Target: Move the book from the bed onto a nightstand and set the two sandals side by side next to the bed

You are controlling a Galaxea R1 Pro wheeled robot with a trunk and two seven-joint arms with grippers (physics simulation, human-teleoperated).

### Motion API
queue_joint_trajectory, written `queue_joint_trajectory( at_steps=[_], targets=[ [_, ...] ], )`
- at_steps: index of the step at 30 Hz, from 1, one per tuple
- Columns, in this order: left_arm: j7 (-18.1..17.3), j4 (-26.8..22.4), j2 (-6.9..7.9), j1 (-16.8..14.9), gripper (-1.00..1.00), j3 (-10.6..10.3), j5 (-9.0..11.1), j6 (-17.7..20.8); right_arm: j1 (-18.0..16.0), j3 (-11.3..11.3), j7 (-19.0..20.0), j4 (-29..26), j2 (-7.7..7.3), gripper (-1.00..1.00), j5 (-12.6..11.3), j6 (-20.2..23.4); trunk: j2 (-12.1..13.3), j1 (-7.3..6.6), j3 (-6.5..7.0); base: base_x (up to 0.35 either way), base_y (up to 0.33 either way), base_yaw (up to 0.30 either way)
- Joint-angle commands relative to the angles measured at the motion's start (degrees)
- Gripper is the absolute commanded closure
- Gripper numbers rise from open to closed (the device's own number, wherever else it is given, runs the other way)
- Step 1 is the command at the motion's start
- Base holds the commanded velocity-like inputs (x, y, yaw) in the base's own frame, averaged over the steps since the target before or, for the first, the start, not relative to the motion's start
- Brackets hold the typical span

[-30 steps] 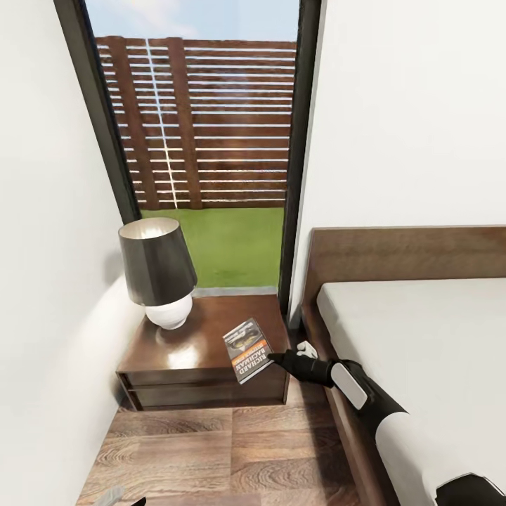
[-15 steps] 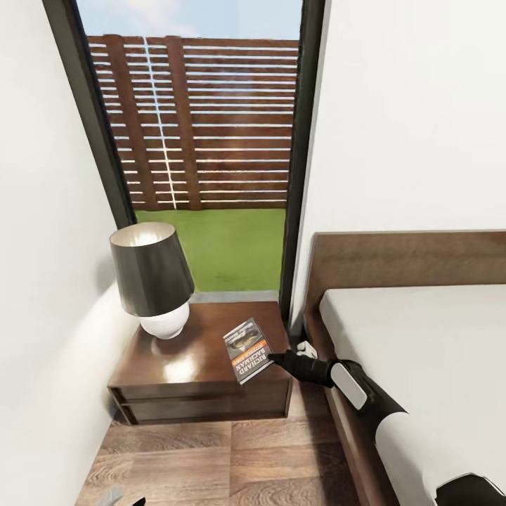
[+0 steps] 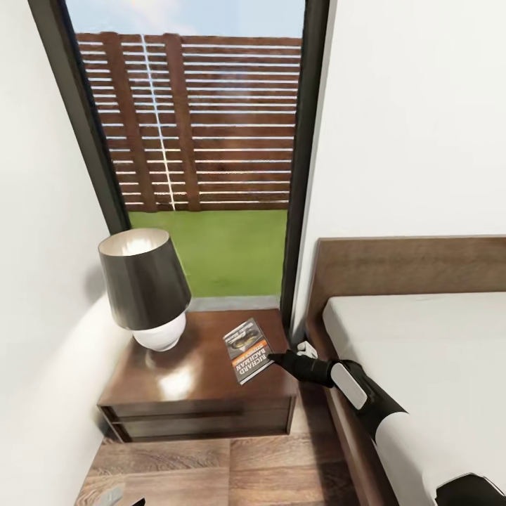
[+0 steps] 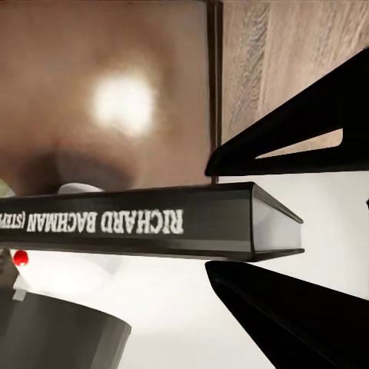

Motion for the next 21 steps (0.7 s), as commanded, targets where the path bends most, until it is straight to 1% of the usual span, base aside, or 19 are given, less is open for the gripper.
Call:
queue_joint_trajectory(
  at_steps=[1,10,21],
  targets=[
    [-0.18,0.06,0.00,-0.01,-1.00,-0.48,0.33,-0.26,-0.05,0.19,0.07,-0.04,-0.06,1.00,-0.55,0.13,-0.02,0.01,-0.05,0.192,0.000,0.000],
    [-0.20,0.08,0.00,0.02,-1.00,-0.48,0.33,-0.26,-0.05,0.20,-0.10,-0.04,-0.06,1.00,-0.73,0.11,-0.02,0.01,-0.05,0.173,0.000,0.000],
    [-0.21,0.07,0.06,0.03,-1.00,-0.48,0.32,-0.26,-0.05,-0.04,-0.19,-0.01,-0.01,1.00,-1.11,0.12,-0.02,0.01,-0.05,0.033,0.000,0.000]
  ],
)
